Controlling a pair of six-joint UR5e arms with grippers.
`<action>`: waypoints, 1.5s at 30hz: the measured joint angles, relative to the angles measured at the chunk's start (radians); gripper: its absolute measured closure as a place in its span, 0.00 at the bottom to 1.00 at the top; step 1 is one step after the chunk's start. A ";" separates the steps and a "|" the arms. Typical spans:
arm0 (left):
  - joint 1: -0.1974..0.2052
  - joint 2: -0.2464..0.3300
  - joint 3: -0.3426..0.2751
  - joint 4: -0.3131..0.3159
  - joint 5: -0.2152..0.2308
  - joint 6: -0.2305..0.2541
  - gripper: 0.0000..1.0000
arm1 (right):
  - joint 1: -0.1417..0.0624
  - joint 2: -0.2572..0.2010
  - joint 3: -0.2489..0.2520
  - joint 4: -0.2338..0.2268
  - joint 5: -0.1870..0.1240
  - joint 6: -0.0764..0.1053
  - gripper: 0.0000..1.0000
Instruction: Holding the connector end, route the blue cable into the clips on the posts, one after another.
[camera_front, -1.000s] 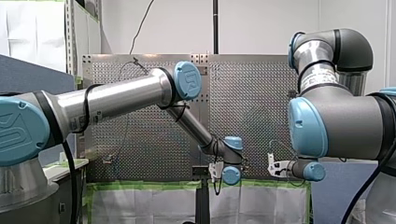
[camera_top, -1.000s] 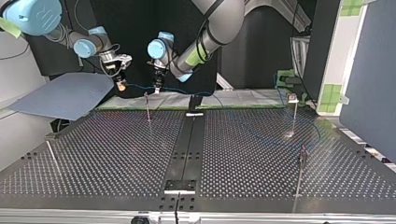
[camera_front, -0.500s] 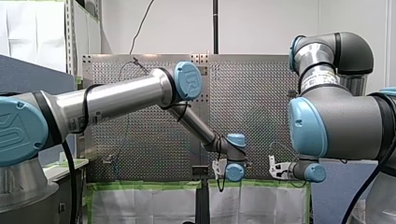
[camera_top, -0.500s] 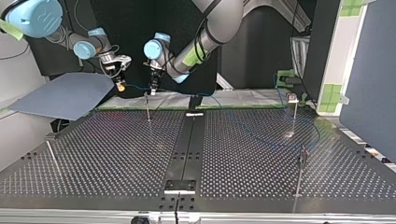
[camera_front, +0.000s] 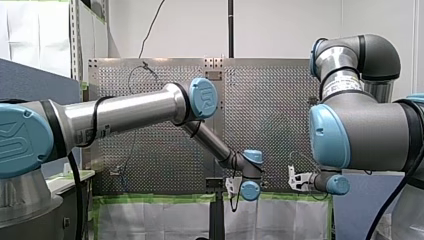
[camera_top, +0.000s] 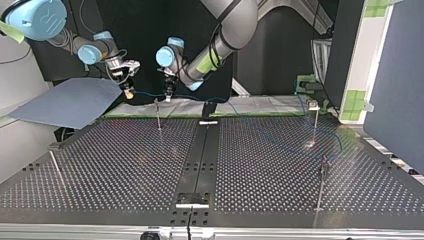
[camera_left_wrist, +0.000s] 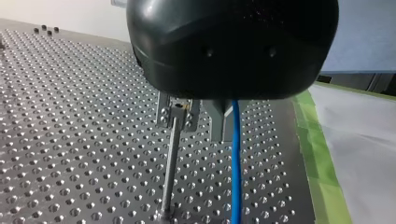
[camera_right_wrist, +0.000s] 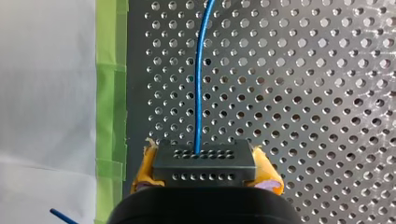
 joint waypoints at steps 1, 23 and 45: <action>0.000 0.000 0.000 0.000 0.000 0.000 1.00 | 0.000 0.000 -0.002 0.000 0.000 0.000 1.00; -0.014 0.029 0.001 -0.018 -0.020 0.026 1.00 | 0.003 0.001 -0.028 0.005 -0.017 0.002 1.00; 0.038 0.026 0.002 -0.028 0.078 0.015 1.00 | -0.006 0.004 -0.073 0.011 -0.017 0.034 1.00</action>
